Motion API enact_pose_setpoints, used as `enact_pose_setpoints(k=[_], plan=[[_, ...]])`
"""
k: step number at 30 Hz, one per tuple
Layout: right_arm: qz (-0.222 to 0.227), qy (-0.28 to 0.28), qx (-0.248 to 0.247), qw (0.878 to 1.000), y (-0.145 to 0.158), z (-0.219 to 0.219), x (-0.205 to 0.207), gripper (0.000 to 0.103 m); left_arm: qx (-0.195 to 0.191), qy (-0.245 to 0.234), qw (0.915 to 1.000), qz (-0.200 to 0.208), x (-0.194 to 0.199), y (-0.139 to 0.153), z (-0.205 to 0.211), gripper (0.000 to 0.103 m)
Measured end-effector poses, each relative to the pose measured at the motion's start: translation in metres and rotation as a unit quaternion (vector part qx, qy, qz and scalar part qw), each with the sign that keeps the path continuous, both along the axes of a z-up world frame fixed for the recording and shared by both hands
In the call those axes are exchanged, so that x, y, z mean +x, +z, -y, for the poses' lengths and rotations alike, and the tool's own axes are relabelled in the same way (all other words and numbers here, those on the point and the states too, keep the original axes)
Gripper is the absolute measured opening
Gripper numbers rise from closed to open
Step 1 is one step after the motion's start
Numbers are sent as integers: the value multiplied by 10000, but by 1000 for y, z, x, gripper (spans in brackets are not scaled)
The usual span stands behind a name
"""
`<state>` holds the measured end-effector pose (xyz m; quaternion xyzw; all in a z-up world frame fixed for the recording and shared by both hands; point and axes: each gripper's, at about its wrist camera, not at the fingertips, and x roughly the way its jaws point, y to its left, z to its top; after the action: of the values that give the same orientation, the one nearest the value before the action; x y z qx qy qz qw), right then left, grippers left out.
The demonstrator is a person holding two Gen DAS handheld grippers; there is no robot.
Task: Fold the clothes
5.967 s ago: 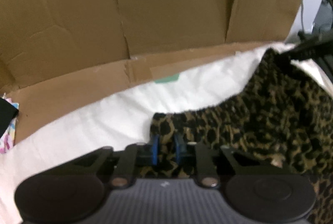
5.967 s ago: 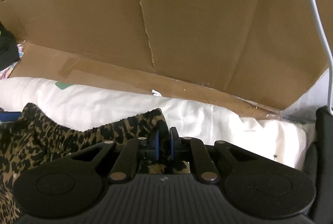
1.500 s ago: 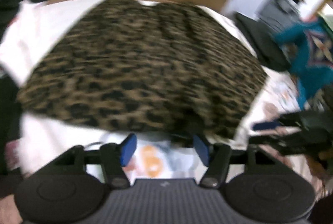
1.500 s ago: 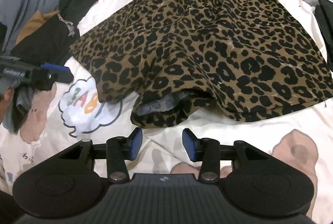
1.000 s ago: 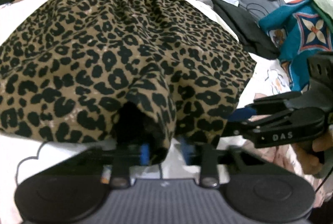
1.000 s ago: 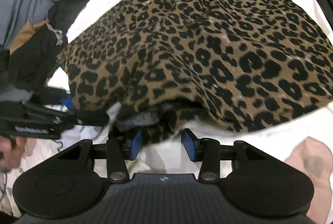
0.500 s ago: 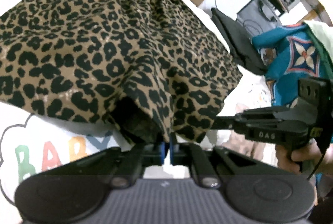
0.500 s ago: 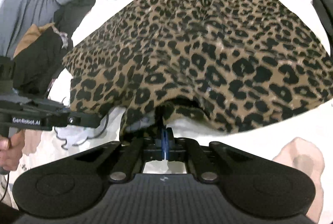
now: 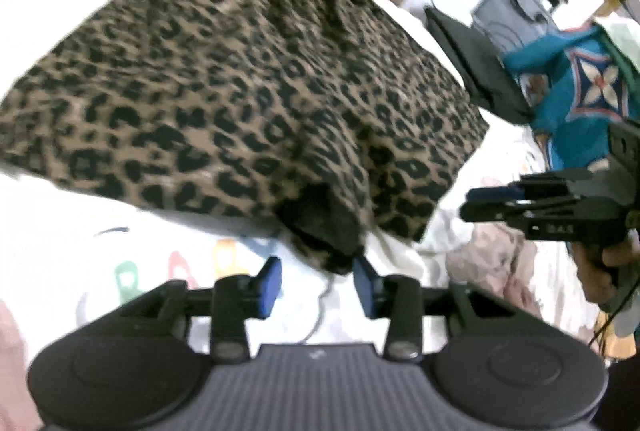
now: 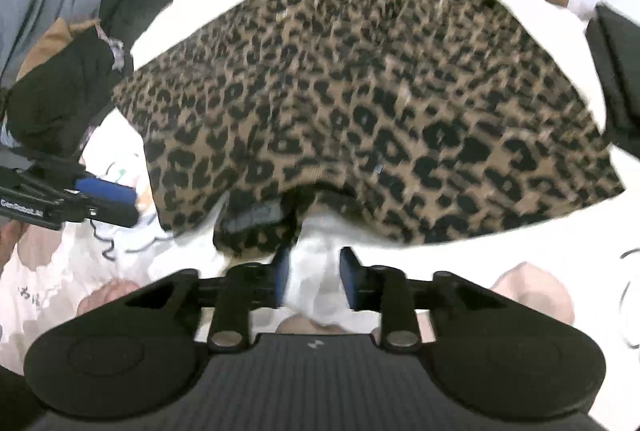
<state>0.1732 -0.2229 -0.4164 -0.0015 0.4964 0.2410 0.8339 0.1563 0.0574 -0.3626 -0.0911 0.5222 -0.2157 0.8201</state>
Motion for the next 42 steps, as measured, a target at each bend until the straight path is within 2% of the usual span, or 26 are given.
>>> enact_pose_setpoints(k=[5, 7, 10, 12, 14, 16, 22, 35, 39, 42], plan=[[348, -81, 37, 9994, 25, 5, 2, 44, 122, 716, 9969, 289, 13, 21, -50, 41], [368, -162, 92, 9991, 30, 5, 6, 47, 503, 1102, 9913, 516, 23, 23, -69, 41], [394, -202, -93, 9990, 34, -1, 10, 54, 1035, 1712, 9775, 663, 41, 19, -100, 44], [493, -142, -300, 9982, 36, -7, 11, 64, 1208, 1969, 9704, 705, 52, 14, -119, 49], [595, -111, -420, 9973, 38, -11, 11, 70, 1333, 2174, 9643, 708, 62, 9, -138, 49], [626, -71, -462, 9969, 40, -14, 11, 74, 1339, 2238, 9629, 695, 68, 5, -152, 49], [632, 31, -537, 9965, 45, -23, 16, 79, 1310, 2273, 9629, 627, 83, -10, -167, 49], [561, 114, -566, 9968, 43, -34, 20, 81, 948, 1842, 9772, 463, 98, -35, -168, 47], [569, 51, -519, 9970, 42, -32, 18, 81, 725, 1998, 9764, 384, 101, -39, -179, 39], [575, 9, -469, 9972, 40, -29, 17, 81, 480, 2175, 9743, 332, 101, -40, -191, 27]])
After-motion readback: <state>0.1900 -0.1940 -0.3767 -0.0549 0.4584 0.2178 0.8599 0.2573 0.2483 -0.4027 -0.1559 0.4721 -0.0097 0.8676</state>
